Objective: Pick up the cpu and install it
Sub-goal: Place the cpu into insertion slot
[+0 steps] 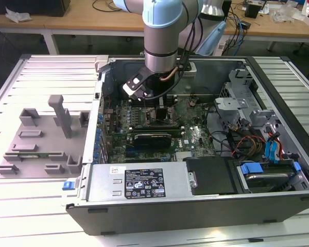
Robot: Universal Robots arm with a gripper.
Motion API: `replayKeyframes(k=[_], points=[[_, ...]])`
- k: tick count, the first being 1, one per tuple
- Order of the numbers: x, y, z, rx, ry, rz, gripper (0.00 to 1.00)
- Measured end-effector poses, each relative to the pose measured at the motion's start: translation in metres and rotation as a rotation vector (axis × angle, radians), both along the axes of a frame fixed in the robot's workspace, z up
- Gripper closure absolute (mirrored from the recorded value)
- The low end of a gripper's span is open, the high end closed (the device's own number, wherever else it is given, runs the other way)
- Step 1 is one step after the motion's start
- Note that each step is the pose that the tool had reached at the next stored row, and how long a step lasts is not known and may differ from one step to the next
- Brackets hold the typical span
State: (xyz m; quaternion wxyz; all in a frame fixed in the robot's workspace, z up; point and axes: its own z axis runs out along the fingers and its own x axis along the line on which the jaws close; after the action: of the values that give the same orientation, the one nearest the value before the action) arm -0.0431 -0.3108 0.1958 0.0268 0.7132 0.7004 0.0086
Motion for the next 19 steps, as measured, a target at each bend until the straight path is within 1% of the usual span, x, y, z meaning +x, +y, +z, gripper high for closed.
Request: replayKeyframes(k=[2, 9, 10, 11, 19], points=[[0.0011, 0.0, 0.0, -0.0001, -0.0002, 0.009, 0.45], [0.0013, 0.0, -0.0001, -0.0001, -0.0007, 0.01, 0.45], [0.0013, 0.0002, -0.0003, 0.0009, -0.001, 0.01, 0.45], [0.0013, 0.0001, -0.0002, 0.0007, -0.0006, 0.01, 0.39], [0.0012, 0.0, 0.0, 0.0, -0.0001, 0.01, 0.39]])
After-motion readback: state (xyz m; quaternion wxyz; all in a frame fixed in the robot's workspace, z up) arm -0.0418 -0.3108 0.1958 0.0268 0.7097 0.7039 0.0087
